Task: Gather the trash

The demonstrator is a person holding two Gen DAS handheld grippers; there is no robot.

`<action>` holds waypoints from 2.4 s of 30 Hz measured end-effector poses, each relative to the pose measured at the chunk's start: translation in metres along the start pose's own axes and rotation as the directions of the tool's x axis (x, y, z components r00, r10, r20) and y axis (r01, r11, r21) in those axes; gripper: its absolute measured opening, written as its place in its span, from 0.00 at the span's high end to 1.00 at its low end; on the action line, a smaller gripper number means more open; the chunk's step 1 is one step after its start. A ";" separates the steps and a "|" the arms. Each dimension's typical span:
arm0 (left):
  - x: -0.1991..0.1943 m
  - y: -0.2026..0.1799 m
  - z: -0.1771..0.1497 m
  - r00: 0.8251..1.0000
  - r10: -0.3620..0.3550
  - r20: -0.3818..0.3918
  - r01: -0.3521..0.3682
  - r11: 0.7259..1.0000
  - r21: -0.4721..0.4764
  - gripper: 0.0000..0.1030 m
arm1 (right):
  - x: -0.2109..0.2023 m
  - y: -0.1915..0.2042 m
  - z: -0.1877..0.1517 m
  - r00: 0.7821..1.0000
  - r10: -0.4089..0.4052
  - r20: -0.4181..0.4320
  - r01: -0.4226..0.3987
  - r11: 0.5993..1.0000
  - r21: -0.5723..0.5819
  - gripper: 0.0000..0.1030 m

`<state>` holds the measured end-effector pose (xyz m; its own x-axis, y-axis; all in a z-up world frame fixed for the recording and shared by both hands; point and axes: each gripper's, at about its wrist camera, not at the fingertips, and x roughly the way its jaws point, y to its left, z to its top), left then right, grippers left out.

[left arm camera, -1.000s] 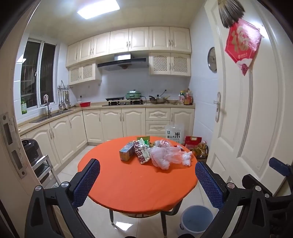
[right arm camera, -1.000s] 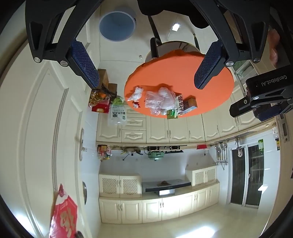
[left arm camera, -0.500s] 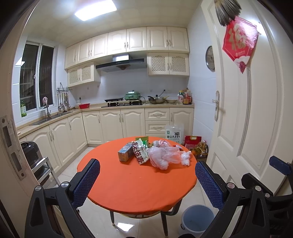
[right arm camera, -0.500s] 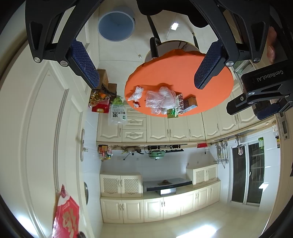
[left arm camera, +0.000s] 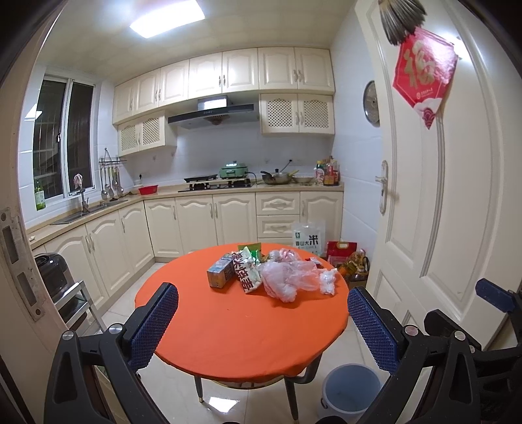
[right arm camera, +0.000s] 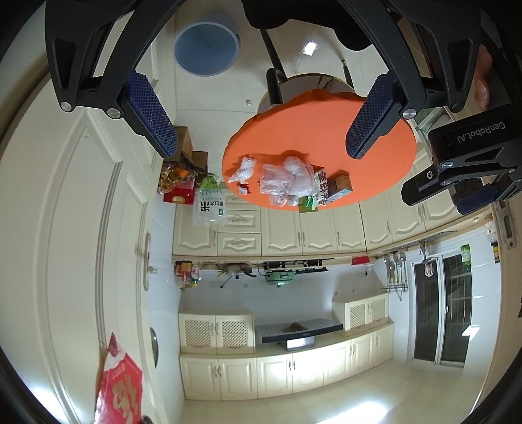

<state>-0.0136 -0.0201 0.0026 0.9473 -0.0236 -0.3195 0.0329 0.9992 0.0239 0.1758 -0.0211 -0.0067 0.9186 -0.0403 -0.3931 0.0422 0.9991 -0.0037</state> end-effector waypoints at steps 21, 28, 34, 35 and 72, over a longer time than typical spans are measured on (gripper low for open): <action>-0.001 -0.002 -0.004 1.000 0.004 0.008 -0.004 1.000 0.007 0.01 | 0.000 -0.001 0.000 1.000 -0.001 -0.001 0.001 1.000 0.003 0.00; -0.002 -0.002 -0.005 1.000 0.004 0.008 -0.004 1.000 0.008 0.01 | 0.001 -0.002 0.003 1.000 0.005 -0.002 -0.005 1.000 0.007 0.00; 0.003 -0.001 -0.002 1.000 -0.002 -0.002 0.002 1.000 0.004 0.01 | 0.003 -0.004 0.005 1.000 0.005 -0.004 -0.005 1.000 0.014 0.00; 0.004 -0.001 -0.001 1.000 -0.002 -0.006 0.002 1.000 0.005 0.01 | 0.004 -0.005 0.006 1.000 0.004 -0.006 -0.004 1.000 0.016 0.00; 0.359 0.015 0.034 0.900 -0.055 -0.432 0.026 0.997 -0.073 0.01 | 0.287 -0.094 -0.010 0.950 0.011 -0.312 0.015 0.997 0.081 0.00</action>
<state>0.3377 -0.0148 -0.0797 0.7135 -0.0621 -0.6979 0.0341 0.9980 -0.0540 0.4319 -0.1264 -0.1288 0.7503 -0.0235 -0.6607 0.0880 0.9940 0.0646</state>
